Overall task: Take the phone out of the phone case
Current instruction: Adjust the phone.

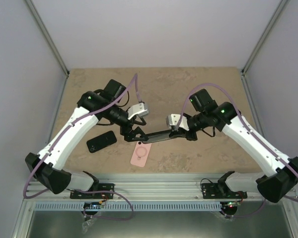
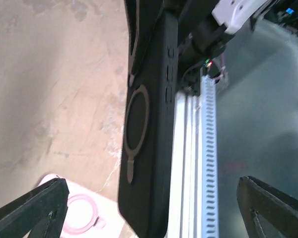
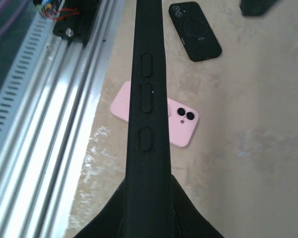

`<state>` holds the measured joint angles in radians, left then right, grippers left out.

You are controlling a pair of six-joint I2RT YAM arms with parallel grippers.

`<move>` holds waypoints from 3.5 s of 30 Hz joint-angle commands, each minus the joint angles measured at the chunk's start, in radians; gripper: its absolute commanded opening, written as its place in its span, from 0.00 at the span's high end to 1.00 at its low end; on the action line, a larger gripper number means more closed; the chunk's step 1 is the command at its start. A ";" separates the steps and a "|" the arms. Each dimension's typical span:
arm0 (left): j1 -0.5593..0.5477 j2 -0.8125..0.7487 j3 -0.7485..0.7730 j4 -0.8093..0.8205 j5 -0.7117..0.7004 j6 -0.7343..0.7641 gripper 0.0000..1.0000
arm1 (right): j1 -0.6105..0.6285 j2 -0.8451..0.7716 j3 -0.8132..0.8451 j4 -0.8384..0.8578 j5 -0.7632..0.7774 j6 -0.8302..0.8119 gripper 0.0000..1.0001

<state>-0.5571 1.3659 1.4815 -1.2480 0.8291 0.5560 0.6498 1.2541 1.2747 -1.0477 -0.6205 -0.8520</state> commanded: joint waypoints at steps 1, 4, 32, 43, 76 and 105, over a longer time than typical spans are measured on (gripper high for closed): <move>-0.005 -0.029 -0.023 -0.038 -0.145 0.097 0.07 | -0.031 0.030 0.018 -0.037 -0.206 0.109 0.99; -0.036 -0.034 -0.023 -0.021 -0.209 0.117 0.12 | -0.035 0.029 0.006 -0.020 -0.226 0.131 0.99; -0.011 -0.025 -0.002 0.266 0.043 -0.195 1.00 | -0.280 0.129 0.173 -0.002 -0.504 0.285 0.22; 0.056 -0.058 -0.014 0.623 0.138 -0.548 1.00 | -0.395 0.053 0.020 0.720 -0.691 1.059 0.04; 0.192 -0.256 -0.476 1.469 0.138 -1.276 0.74 | -0.303 0.024 -0.155 1.527 -0.575 1.856 0.99; 0.224 -0.245 -0.425 1.045 0.373 -0.726 0.33 | -0.312 0.139 -0.025 1.213 -0.786 1.486 0.99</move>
<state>-0.3374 1.1095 1.0485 -0.1673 1.1545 -0.2375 0.3477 1.3880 1.2053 0.2092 -1.3430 0.7204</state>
